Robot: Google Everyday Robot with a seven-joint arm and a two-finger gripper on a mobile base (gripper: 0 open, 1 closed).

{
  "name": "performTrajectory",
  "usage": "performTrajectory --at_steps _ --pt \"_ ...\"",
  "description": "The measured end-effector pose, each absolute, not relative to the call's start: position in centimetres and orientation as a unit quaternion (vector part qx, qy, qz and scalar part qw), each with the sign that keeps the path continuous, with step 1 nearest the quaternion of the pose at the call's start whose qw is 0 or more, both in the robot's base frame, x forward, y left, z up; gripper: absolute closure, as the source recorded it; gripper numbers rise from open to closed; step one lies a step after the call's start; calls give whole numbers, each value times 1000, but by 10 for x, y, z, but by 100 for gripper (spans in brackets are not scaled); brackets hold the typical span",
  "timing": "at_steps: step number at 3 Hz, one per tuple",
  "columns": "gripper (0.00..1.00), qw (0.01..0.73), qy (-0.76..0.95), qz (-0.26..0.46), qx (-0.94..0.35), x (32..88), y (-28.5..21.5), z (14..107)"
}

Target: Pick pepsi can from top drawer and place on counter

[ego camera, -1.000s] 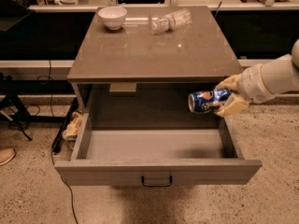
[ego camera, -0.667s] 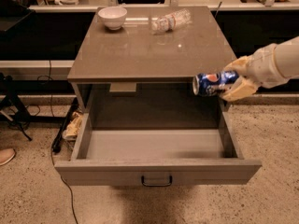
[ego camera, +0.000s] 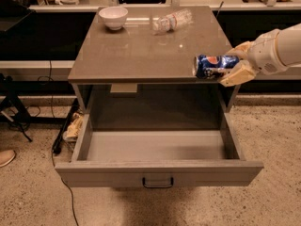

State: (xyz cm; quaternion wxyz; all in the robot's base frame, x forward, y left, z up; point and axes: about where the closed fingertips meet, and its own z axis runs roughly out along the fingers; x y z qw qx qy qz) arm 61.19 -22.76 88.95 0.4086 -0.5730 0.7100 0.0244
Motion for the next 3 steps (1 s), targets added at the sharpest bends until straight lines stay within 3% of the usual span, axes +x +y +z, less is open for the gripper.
performTrajectory --at_steps 3 --pt "100 427 766 18 -479 711 -193 911"
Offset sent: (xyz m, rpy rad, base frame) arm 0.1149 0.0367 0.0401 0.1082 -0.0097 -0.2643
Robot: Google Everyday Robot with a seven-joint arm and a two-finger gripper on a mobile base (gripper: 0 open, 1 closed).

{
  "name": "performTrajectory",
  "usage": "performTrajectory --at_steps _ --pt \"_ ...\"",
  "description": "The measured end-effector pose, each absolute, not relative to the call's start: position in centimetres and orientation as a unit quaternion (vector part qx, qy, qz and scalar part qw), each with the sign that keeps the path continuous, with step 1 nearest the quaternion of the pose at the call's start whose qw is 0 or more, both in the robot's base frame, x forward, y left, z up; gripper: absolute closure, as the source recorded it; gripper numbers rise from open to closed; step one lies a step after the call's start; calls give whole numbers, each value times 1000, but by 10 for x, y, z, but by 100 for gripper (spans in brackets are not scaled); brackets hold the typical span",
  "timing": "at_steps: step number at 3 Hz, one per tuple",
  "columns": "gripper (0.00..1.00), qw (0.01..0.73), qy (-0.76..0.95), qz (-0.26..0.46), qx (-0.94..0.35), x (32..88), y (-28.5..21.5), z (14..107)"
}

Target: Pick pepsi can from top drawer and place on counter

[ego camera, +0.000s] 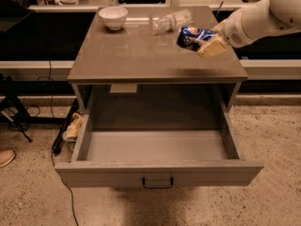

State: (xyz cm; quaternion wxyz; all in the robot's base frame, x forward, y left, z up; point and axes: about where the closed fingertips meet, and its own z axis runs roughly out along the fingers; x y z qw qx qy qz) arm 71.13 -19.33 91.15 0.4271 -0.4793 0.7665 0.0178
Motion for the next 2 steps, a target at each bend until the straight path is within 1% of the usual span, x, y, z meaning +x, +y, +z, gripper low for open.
performTrajectory --at_steps 1,2 --pt "100 409 786 35 -462 741 -183 898" --pt "82 392 793 49 -464 765 -168 888"
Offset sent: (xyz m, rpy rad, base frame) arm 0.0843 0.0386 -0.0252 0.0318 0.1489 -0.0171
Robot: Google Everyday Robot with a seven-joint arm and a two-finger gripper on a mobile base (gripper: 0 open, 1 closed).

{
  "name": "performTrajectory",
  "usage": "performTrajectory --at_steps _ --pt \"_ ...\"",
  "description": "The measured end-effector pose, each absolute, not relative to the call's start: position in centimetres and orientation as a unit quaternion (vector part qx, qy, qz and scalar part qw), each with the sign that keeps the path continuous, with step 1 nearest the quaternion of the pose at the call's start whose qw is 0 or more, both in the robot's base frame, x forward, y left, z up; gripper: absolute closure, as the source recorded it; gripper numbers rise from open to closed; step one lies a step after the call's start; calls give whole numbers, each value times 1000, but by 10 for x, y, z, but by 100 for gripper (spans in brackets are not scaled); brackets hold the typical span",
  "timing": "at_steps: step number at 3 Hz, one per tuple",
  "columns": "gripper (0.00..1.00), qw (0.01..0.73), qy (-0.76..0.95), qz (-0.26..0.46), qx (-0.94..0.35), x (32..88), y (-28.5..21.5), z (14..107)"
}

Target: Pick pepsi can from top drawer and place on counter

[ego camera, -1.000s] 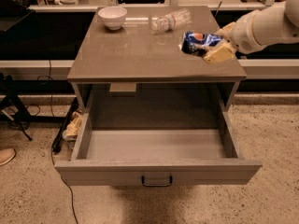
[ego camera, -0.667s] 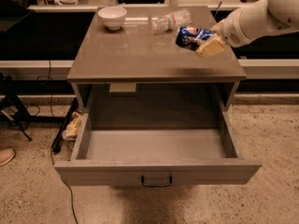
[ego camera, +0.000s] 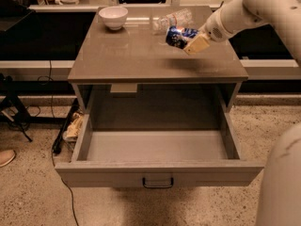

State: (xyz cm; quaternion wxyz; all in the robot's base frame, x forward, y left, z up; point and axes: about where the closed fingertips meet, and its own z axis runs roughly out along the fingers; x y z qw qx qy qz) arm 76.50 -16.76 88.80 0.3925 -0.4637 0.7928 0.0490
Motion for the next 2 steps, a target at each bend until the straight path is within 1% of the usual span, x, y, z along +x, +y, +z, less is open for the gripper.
performTrajectory --at_steps 2 --pt "35 362 793 81 -483 790 -139 868"
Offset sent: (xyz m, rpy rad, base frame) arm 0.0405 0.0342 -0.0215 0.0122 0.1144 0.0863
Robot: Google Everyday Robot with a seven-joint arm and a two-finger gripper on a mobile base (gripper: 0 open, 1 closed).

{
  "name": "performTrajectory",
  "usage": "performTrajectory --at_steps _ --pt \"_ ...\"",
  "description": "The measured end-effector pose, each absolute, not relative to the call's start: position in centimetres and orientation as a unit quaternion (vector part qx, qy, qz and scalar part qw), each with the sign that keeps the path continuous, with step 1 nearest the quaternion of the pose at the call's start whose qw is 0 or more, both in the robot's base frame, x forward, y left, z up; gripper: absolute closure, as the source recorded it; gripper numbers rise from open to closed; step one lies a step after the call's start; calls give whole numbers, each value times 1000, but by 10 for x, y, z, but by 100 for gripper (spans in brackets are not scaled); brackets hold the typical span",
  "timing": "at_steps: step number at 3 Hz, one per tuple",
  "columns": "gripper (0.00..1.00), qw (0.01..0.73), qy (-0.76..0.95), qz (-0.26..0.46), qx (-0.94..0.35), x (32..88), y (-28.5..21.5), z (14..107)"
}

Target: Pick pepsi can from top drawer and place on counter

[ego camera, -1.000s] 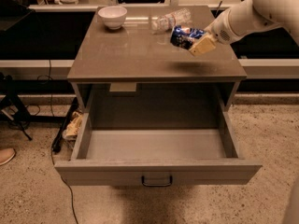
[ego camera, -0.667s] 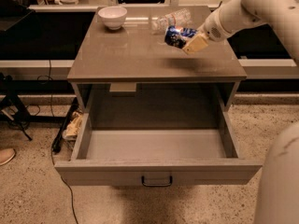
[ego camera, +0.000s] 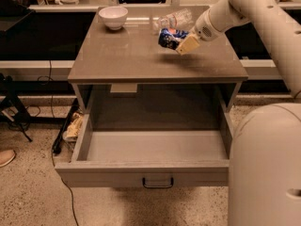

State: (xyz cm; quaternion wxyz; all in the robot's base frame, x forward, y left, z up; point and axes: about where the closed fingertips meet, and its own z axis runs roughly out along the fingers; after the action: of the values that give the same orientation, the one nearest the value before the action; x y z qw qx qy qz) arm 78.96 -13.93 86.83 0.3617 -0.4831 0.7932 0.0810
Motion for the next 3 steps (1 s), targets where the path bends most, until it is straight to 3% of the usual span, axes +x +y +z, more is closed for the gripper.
performTrajectory --at_steps 1,2,3 --pt "12 350 793 93 -489 794 -131 861" --pt "0 346 793 100 -491 795 -127 858" --pt "0 349 794 99 -488 794 -131 861"
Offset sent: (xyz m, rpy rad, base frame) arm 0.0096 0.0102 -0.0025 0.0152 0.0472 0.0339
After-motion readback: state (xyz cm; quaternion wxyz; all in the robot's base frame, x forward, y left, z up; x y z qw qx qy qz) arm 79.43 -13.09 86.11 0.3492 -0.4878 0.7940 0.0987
